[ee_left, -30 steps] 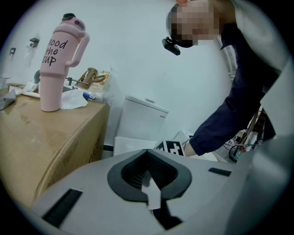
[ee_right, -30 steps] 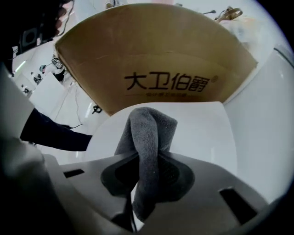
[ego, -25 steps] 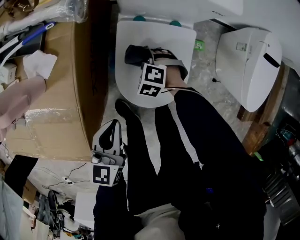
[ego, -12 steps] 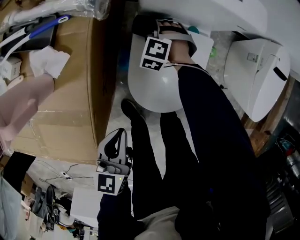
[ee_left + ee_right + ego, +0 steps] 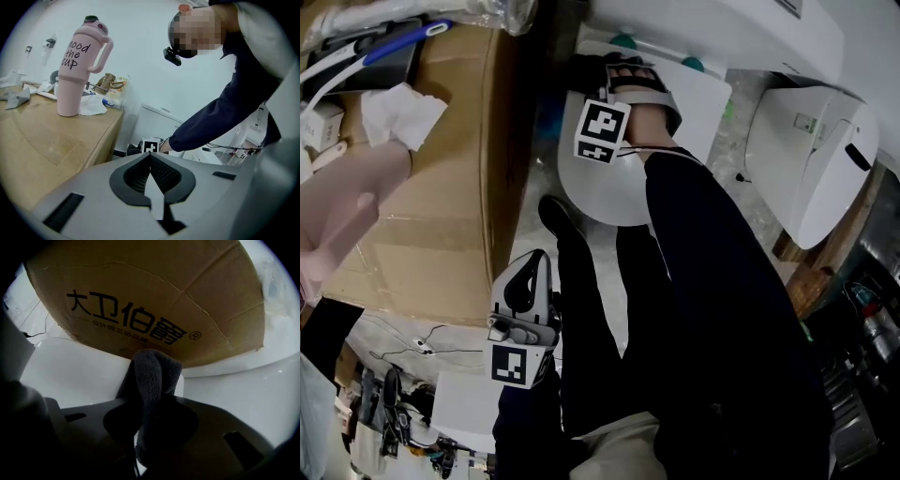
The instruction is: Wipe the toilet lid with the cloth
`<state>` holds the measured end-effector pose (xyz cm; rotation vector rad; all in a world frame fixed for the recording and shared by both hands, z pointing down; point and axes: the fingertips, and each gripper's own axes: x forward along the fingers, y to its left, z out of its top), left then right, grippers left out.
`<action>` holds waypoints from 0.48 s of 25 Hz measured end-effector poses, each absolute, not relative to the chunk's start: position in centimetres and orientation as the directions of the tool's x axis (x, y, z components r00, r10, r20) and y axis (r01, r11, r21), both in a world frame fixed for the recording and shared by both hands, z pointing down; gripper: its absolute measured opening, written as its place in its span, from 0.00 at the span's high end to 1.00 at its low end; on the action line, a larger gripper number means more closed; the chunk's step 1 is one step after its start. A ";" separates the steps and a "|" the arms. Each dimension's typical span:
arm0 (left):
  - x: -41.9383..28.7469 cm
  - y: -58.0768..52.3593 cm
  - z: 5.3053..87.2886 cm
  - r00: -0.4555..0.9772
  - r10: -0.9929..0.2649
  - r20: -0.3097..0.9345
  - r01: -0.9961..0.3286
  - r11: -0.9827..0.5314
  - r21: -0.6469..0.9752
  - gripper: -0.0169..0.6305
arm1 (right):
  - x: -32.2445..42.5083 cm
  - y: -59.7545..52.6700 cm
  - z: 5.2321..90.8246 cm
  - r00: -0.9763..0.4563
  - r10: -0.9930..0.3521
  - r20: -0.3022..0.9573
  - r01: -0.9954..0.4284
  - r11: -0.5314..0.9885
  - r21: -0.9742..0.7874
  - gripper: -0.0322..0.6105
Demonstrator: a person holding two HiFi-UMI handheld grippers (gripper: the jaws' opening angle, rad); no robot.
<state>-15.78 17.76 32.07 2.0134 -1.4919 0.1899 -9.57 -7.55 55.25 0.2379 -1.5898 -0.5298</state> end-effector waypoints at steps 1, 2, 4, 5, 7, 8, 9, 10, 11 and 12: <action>-15.8 17.6 32.0 0.351 -0.817 0.457 -0.905 -0.172 0.388 0.95 | -9.7 -6.6 55.4 -0.102 -0.448 0.888 0.174 0.871 0.459 0.84; -15.8 17.5 32.0 0.350 -0.818 0.456 -0.906 -0.172 0.387 0.95 | -9.7 -5.8 55.6 -0.104 -0.438 0.893 0.179 0.875 0.450 0.84; -15.9 17.5 31.9 0.347 -0.820 0.455 -0.907 -0.170 0.385 0.95 | -9.8 -4.1 55.9 -0.109 -0.419 0.901 0.175 0.885 0.432 0.84; -16.0 17.6 31.9 0.346 -0.821 0.455 -0.908 -0.170 0.383 0.95 | -9.8 -3.2 56.0 -0.112 -0.409 0.906 0.170 0.890 0.423 0.84; -16.1 17.9 31.9 0.348 -0.817 0.459 -0.909 -0.175 0.379 0.95 | -9.9 -1.2 56.2 -0.118 -0.388 0.914 0.173 0.898 0.404 0.84; -16.1 18.1 31.9 0.350 -0.815 0.462 -0.910 -0.177 0.376 0.95 | -10.0 -0.2 56.3 -0.121 -0.378 0.918 0.182 0.901 0.395 0.84; -16.2 18.2 31.9 0.350 -0.815 0.462 -0.910 -0.179 0.373 0.95 | -10.0 0.8 56.5 -0.125 -0.367 0.922 0.191 0.903 0.385 0.84; -16.3 18.3 31.9 0.349 -0.816 0.460 -0.911 -0.181 0.370 0.95 | -10.1 1.9 56.6 -0.129 -0.355 0.926 0.200 0.905 0.375 0.84; -16.3 18.4 31.8 0.348 -0.819 0.457 -0.912 -0.182 0.368 0.95 | -10.1 3.0 56.7 -0.132 -0.343 0.930 0.207 0.908 0.365 0.84; -16.3 18.5 31.8 0.345 -0.822 0.453 -0.912 -0.181 0.367 0.95 | -10.1 4.2 56.8 -0.135 -0.333 0.933 0.213 0.910 0.355 0.84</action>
